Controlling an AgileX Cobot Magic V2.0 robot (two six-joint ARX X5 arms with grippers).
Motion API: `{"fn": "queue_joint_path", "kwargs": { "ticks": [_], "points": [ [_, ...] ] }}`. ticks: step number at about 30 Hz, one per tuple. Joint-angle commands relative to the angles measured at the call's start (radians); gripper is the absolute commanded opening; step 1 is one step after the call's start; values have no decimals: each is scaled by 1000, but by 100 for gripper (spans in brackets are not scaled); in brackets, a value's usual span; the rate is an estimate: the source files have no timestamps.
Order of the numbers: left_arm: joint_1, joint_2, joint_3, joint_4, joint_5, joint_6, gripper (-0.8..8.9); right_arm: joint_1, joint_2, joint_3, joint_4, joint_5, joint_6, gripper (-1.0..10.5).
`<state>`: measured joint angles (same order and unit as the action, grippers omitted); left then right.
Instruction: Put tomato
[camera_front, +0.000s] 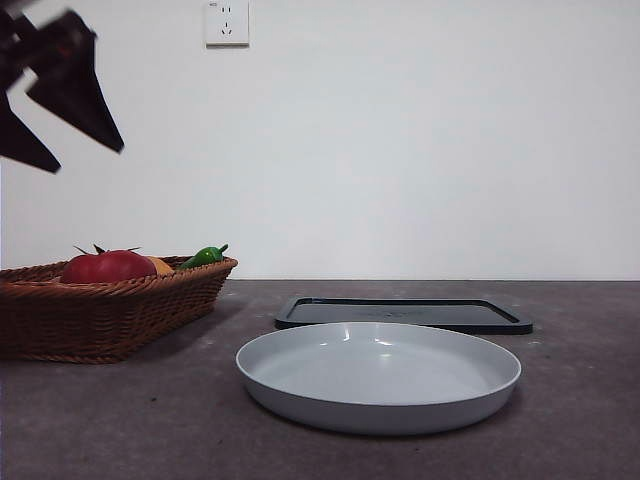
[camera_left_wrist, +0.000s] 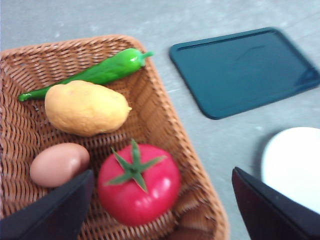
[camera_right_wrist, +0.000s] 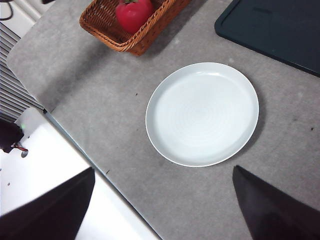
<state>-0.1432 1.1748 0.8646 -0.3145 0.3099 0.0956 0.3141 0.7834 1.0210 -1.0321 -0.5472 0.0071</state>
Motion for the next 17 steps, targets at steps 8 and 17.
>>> {"fn": "queue_joint_path", "kwargs": {
  "ticks": [8, 17],
  "points": [
    [-4, 155, 16, 85, -11, 46, 437, 5, 7, 19, 6, -2, -7, 439],
    [-9, 273, 16, 134, -14, 51, 438, 5, 7, 19, 6, -3, -6, 439]
  ]
}}
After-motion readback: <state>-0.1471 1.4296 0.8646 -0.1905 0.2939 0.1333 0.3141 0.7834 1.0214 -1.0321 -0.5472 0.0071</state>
